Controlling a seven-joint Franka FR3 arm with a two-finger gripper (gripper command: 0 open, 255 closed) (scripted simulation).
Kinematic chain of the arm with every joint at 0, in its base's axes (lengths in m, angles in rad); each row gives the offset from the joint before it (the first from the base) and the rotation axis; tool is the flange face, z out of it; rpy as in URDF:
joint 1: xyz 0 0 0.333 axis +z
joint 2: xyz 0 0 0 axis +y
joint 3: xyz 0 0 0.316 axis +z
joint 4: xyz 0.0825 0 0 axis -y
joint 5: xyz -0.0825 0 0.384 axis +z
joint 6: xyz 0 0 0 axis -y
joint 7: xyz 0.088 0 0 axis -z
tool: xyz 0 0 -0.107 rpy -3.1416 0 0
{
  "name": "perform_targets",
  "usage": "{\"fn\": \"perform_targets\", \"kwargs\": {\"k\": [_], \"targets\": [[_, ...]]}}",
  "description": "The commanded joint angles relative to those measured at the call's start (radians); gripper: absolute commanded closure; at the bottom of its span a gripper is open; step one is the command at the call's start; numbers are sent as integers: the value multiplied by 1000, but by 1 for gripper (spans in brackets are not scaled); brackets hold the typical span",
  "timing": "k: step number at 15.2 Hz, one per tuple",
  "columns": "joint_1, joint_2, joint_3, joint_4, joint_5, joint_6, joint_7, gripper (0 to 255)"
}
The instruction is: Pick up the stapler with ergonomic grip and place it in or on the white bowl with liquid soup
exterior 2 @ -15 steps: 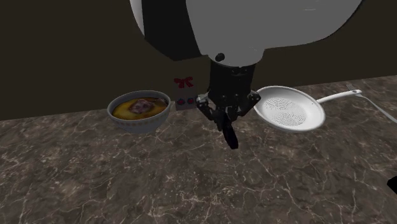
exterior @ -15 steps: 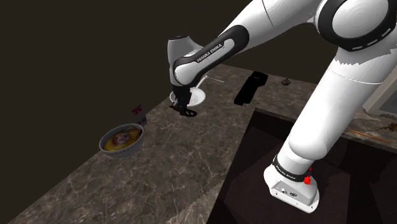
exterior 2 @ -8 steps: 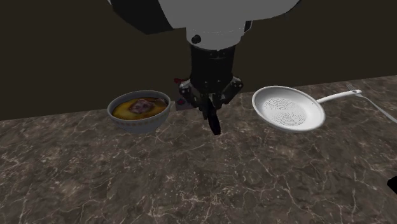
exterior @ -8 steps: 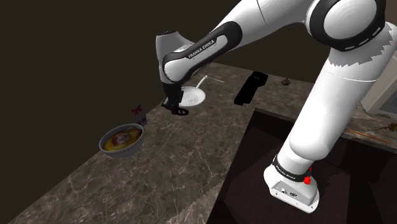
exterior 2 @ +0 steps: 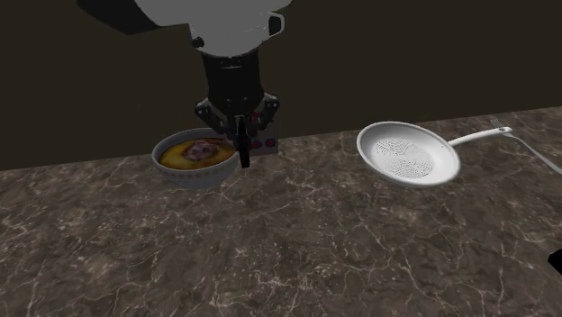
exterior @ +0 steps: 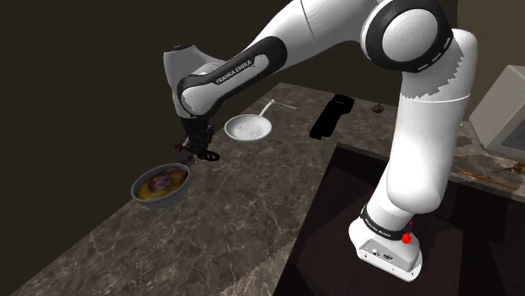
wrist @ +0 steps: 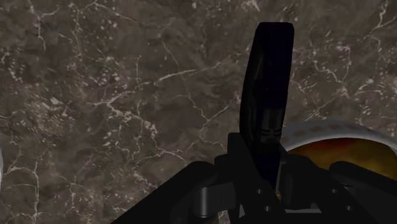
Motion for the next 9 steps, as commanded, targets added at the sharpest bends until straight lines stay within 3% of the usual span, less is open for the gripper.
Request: {"fn": "perform_targets", "kwargs": {"k": [1,9], "targets": [[29,74,3,103,-26,-33,38,255],[182,376,-3,561,-107,-204,149,255]]}}
